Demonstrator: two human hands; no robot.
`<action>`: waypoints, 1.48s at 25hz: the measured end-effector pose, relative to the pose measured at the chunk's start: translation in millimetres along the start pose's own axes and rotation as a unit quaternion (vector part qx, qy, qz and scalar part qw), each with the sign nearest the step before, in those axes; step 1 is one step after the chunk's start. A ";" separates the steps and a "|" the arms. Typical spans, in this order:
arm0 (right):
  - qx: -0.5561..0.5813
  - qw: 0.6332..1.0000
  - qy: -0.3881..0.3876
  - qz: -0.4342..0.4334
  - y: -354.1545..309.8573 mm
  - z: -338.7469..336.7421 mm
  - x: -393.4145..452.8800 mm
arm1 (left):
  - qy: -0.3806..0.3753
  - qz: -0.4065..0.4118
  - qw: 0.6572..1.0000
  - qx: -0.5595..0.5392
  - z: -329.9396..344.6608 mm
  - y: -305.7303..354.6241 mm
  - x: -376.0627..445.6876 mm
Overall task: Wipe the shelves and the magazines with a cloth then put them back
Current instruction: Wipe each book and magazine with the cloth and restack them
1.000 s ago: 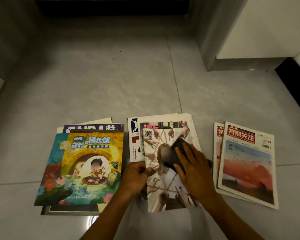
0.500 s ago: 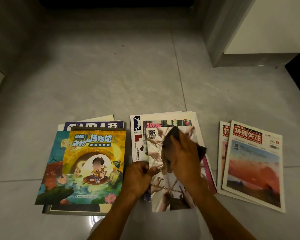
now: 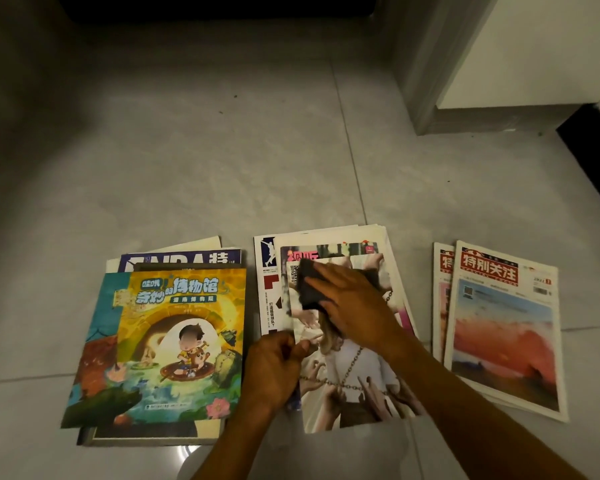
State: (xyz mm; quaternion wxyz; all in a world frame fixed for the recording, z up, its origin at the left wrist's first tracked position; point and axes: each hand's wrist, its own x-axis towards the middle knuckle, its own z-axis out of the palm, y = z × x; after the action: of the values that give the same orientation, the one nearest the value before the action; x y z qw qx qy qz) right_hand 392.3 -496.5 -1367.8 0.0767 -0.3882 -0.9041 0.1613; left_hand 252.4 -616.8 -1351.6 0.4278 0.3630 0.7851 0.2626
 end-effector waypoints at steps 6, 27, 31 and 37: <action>-0.049 0.975 0.092 0.194 1.6 8.5 -6.3 | 0.001 -0.007 1.000 -0.003 1.8 2.1 2.8; 0.011 0.991 0.041 0.124 -26.6 15.2 -71.0 | -0.026 -0.035 0.999 -0.022 -11.2 11.0 2.7; -0.031 0.999 0.013 0.011 -70.6 32.2 -125.0 | -0.028 -0.043 0.998 -0.044 -7.4 7.4 2.7; 0.016 0.990 0.043 0.131 23.4 -1.5 -76.7 | -0.006 -0.044 0.999 -0.011 -4.5 11.4 -2.3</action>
State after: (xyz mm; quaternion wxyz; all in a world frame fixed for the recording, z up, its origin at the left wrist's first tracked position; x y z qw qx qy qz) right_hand 461.2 -536.7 -1375.7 0.0998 -0.5083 -0.8387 0.1682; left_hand 253.3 -612.3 -1340.0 0.4472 0.3251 0.7948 0.2502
